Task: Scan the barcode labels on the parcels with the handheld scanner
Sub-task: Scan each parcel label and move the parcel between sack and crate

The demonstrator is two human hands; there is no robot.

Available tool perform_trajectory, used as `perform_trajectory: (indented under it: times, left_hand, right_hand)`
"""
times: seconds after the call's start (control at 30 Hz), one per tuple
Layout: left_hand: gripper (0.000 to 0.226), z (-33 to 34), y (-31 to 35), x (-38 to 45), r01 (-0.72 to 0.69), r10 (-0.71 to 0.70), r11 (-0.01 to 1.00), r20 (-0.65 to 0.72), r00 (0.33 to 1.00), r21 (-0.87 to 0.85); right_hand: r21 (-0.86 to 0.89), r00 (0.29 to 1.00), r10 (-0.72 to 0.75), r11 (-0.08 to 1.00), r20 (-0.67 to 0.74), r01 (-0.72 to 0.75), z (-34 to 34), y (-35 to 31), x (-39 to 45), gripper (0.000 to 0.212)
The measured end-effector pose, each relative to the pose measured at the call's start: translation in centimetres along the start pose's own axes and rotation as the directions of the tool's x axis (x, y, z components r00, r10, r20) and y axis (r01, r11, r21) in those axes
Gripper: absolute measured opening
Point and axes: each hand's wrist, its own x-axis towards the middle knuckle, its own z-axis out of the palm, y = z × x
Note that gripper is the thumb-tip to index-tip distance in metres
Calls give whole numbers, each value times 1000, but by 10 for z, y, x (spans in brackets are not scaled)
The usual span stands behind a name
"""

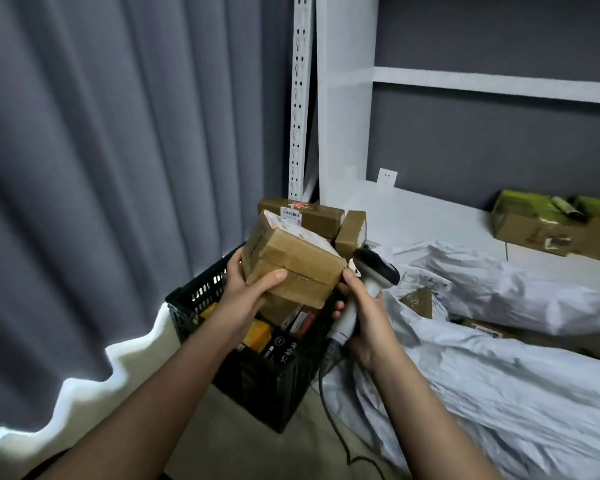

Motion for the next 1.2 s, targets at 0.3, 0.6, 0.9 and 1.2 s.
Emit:
perform_trajectory:
  times: [0.3,0.6,0.9,1.2]
  left_hand:
    - [114,0,23,-52,39,-67,994,275,959,106]
    - [130,31,-7,-61,219,-213,976,206,955,-5]
    - [67,90,-44,-71,307,-310,950,53,949,50]
    - [30,56,-36,-54,253,-251,967,-149,956,-5]
  right_hand:
    - [-34,966,204,979,160,-201,-12,-20,-56,57]
    - [61,997,37,998,-64,-33,-22,-10,-69,51]
    - [94,957,-140,981,-255,168,-19,13,-65,52]
    - [-232,974,-148,967,-169,107,-39,17,-72,26]
